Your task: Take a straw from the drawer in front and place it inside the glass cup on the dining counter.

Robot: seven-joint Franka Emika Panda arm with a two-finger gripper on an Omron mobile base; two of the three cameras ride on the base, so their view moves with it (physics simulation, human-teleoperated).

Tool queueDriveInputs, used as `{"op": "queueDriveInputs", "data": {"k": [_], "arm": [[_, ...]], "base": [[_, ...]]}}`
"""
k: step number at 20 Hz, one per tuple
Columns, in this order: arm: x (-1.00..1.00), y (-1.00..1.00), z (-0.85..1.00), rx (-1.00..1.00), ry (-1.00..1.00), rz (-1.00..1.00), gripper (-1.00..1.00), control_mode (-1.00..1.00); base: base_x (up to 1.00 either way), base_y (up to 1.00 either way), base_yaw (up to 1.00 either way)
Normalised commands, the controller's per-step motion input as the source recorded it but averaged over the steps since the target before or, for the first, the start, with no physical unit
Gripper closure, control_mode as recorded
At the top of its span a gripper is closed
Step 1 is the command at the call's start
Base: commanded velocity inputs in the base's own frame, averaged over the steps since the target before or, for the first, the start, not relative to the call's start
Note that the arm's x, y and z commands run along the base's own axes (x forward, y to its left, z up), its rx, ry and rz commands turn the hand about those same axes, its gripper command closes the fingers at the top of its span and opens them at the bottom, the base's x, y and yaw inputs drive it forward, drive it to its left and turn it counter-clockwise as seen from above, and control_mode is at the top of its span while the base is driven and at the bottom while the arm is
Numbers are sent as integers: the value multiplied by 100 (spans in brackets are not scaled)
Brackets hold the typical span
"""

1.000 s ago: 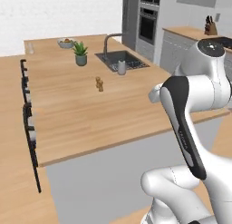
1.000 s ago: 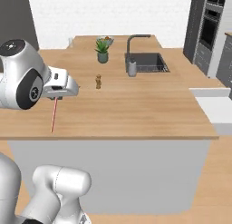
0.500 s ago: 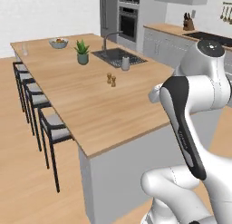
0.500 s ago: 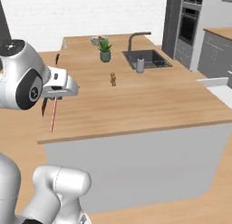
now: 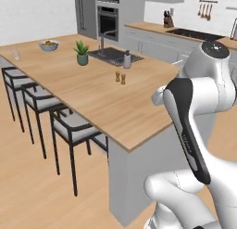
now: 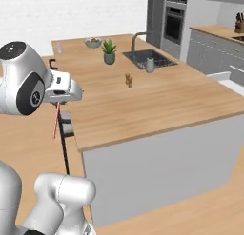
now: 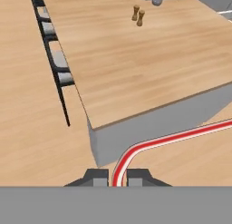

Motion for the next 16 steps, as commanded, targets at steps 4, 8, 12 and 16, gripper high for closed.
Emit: {"op": "queueDriveInputs", "data": {"k": [4, 8, 12, 16], "arm": [[0, 0, 0, 0, 0, 0, 100, 100], [0, 0, 0, 0, 0, 0, 100, 100], [0, 0, 0, 0, 0, 0, 100, 100], [0, 0, 0, 0, 0, 0, 100, 100]], "base": [[0, 100, -34], [0, 100, -34], [0, 100, -35], [14, 100, -38]]}}
